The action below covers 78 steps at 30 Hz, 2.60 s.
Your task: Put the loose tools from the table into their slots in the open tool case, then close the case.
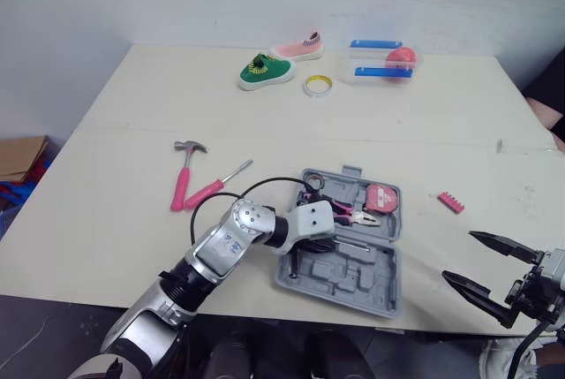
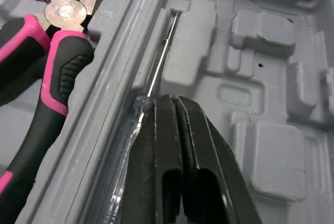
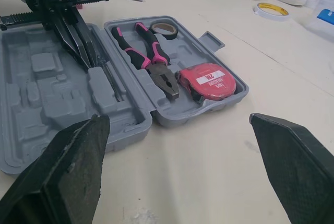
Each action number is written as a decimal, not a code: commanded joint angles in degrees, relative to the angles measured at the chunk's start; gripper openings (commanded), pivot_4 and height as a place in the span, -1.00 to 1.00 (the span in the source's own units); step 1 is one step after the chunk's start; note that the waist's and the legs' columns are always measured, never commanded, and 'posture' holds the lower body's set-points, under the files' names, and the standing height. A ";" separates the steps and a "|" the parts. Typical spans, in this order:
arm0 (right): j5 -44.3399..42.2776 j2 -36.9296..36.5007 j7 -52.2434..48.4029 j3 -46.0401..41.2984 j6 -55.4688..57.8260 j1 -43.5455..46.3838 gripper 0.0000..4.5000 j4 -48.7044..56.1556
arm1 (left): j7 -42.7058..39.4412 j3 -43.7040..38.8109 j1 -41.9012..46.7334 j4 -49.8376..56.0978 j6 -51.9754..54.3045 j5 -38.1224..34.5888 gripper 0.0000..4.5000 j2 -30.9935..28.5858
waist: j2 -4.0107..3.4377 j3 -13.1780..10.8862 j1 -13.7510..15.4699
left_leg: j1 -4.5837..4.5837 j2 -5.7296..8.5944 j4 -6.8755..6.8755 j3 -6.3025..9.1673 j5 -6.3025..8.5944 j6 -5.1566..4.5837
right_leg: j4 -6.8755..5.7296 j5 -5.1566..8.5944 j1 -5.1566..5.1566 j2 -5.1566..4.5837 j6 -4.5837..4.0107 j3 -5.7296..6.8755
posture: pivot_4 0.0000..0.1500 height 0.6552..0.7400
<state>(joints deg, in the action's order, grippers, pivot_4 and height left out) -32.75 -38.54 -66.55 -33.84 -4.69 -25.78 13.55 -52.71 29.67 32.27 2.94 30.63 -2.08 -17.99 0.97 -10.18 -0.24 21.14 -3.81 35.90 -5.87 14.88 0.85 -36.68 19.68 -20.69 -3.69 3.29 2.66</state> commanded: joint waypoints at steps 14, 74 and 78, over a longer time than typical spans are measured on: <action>0.66 -3.32 -3.35 -4.63 -6.02 2.46 1.00 -6.42 | -8.30 -34.12 -10.91 10.39 -11.33 -26.82 -0.61 -11.10 | 0.00 -0.17 -0.44 | 0.48 -0.02 0.03 -0.15 -0.05 0.03 | -0.27 -0.01 -0.65 0.06 0.02 -0.05 | 1.00 1.00; -5.39 -2.49 -3.91 10.23 -7.27 17.26 1.00 -3.69 | 23.13 -44.70 -12.83 1.75 21.18 -24.66 0.99 -34.54 | 0.52 -0.62 -1.27 | 0.25 0.05 -0.84 -0.70 -0.15 0.07 | 0.00 0.01 -0.88 -0.50 -0.07 -0.02 | 1.00 1.00; -4.74 -1.75 -4.00 10.59 -7.72 17.23 1.00 -3.88 | 26.73 -40.58 -5.96 -2.96 26.09 -22.10 0.99 -31.26 | 0.60 -0.68 -1.18 | 0.25 0.11 -0.74 -0.70 -0.19 0.02 | -0.13 -0.01 -0.87 -0.54 -0.05 -0.03 | 1.00 1.00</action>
<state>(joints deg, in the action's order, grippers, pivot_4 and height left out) -37.25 -40.60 -70.53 -22.60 -11.74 -8.30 8.59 -27.24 -11.34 25.06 0.98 55.58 -25.22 -49.98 1.58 -10.86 -1.42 21.39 -3.67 35.16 -6.58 14.69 0.86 -36.80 19.66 -21.56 -4.25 3.27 2.63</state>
